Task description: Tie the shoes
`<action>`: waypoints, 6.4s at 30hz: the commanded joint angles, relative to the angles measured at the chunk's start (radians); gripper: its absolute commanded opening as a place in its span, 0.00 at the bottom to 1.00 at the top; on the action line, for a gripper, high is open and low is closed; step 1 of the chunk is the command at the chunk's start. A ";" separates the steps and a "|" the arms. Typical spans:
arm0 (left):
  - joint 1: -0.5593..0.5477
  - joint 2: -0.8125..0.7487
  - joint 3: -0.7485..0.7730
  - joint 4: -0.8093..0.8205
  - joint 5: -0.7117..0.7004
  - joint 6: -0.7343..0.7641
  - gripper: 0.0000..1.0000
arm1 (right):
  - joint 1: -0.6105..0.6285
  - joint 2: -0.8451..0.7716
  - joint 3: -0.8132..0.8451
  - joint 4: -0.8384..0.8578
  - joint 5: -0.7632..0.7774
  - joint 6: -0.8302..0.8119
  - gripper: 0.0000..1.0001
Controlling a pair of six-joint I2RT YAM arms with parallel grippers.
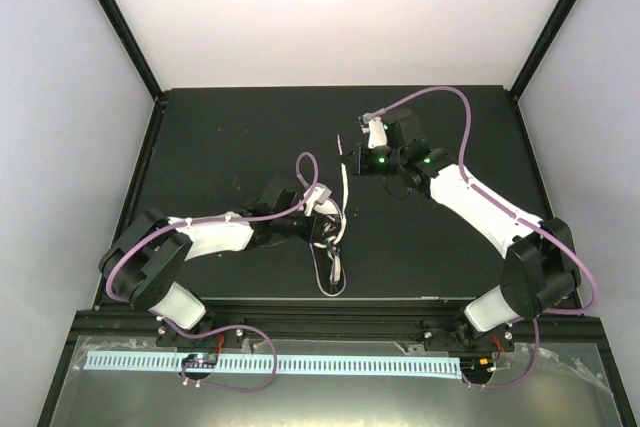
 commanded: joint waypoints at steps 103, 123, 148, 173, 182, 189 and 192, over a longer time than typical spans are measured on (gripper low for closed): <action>-0.002 -0.243 -0.288 0.291 -0.147 0.012 0.01 | 0.171 0.230 -0.173 0.149 -0.246 0.307 0.45; -0.003 -0.243 -0.284 0.284 -0.170 0.015 0.02 | 0.195 0.235 -0.176 0.208 -0.355 0.344 0.02; -0.002 -0.169 -0.262 0.304 -0.135 0.012 0.02 | 0.197 -0.232 -0.552 -0.079 0.050 0.268 0.22; -0.002 -0.176 -0.266 0.300 -0.132 0.009 0.02 | 0.092 0.054 -0.318 0.016 -0.091 -0.065 0.45; -0.002 -0.180 -0.265 0.295 -0.132 0.010 0.02 | 0.092 0.110 -0.324 0.076 -0.103 -0.073 0.30; -0.002 -0.184 -0.264 0.295 -0.143 0.004 0.02 | 0.090 0.057 -0.340 0.092 -0.024 -0.056 0.02; -0.003 -0.185 -0.265 0.298 -0.143 0.001 0.02 | 0.073 -0.031 -0.379 0.099 0.041 -0.043 0.01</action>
